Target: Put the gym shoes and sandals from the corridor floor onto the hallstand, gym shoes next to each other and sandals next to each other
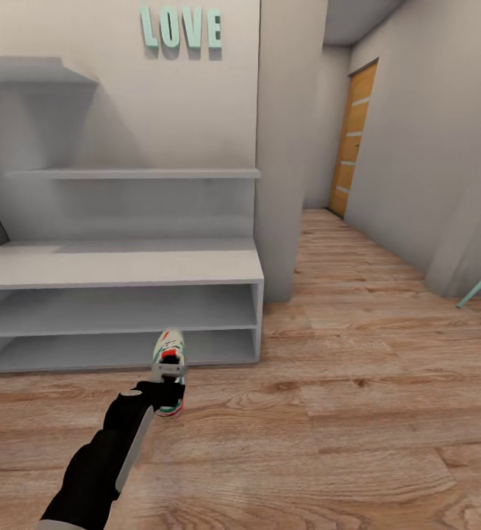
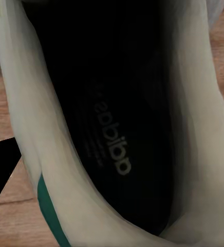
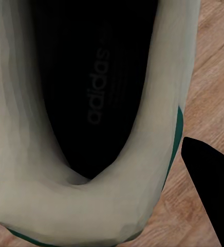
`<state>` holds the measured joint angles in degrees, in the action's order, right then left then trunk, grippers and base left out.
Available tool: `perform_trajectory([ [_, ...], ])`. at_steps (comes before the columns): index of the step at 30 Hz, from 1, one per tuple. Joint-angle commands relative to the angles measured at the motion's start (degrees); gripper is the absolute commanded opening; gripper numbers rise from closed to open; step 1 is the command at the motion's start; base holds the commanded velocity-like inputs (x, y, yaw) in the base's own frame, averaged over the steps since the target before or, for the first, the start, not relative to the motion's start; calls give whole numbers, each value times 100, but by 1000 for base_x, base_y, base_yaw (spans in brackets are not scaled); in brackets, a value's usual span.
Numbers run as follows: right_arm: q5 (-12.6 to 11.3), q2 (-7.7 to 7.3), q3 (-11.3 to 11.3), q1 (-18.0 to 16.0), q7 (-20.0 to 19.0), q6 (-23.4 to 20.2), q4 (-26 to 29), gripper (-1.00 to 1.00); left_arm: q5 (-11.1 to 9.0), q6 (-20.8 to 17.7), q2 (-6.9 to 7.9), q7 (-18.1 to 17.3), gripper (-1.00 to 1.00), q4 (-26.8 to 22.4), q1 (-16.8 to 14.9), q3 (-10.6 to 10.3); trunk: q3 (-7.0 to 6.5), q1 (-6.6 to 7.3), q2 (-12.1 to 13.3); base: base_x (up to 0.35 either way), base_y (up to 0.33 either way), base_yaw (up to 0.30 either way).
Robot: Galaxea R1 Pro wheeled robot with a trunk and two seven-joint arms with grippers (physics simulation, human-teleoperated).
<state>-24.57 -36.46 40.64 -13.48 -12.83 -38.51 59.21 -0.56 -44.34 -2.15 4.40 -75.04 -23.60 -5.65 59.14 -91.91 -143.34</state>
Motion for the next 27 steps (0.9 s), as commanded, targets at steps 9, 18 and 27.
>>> perform_trajectory([
  [9, 125, -2, 14, -5, -26, -55, 3, -100, 9, -354, -5, 34, -100, -26, -446, -14, 6, 1, -2, 0, 0, 0],
  [18, 185, -2, 14, -5, -27, -67, 9, -100, 3, -364, -5, 34, -100, -36, -465, -15, 100, -9, -8, 0, 0, 0],
  [27, 189, -1, 14, -5, -27, -69, 9, -100, -12, -358, -5, 27, -100, -30, -469, -15, 366, -33, -20, 0, 0, 0],
])
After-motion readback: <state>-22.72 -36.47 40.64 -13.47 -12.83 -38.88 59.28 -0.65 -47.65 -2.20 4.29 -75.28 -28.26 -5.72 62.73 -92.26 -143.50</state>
